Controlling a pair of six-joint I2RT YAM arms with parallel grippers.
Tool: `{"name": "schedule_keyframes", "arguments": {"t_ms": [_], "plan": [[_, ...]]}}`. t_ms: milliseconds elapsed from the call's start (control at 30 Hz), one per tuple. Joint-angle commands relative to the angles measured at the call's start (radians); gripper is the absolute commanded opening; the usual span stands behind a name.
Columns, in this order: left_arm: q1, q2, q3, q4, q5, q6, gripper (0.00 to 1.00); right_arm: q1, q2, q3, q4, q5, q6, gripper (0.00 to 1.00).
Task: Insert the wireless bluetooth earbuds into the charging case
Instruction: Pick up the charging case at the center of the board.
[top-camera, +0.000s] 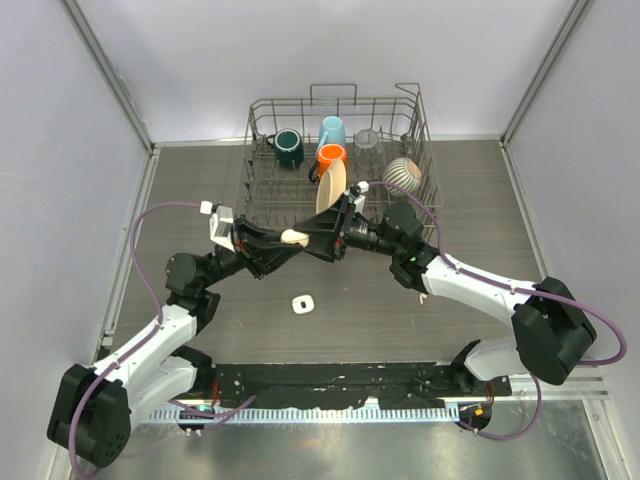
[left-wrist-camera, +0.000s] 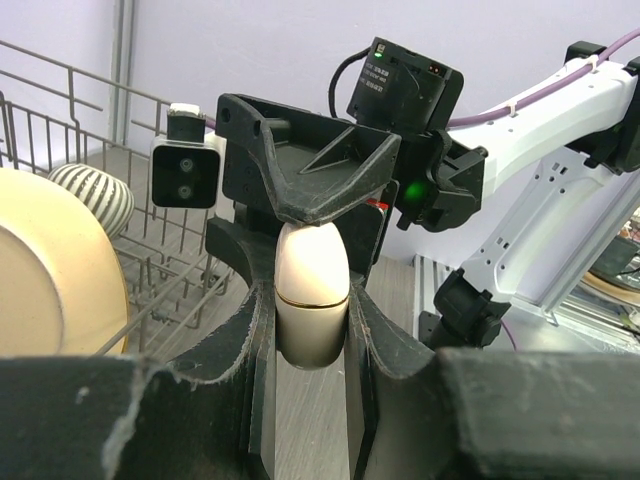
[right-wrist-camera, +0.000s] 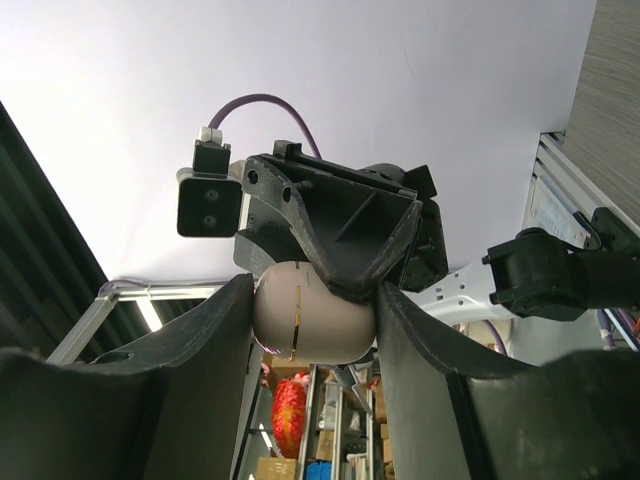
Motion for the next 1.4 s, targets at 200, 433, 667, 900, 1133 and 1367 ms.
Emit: {"name": "schedule_keyframes", "arguments": {"t_ms": [200, 433, 667, 900, 1133, 1367], "plan": [[0.006, 0.023, -0.001, 0.127, -0.048, -0.047, 0.27, 0.009, 0.002, 0.002, 0.101, -0.005, 0.012, 0.01], [0.006, 0.031, -0.007, 0.163, -0.077, -0.064, 0.29, 0.017, 0.007, -0.012, 0.103, 0.011, 0.018, 0.01], [0.005, 0.038, -0.011, 0.190, -0.084, -0.082, 0.27, 0.027, 0.013, -0.013, 0.101, 0.023, 0.023, 0.01], [-0.003, 0.045, -0.025, 0.224, -0.106, -0.087, 0.00, 0.035, 0.010, -0.016, 0.100, 0.026, -0.028, 0.10], [-0.009, 0.060, -0.143, 0.532, -0.092, -0.035, 0.00, 0.009, -0.094, 0.073, -0.199, 0.053, -0.334, 0.67], [-0.009, 0.005, -0.209, 0.549, -0.136, -0.016, 0.00, -0.029, -0.200, 0.201, -0.492, 0.098, -0.652, 0.71]]}}
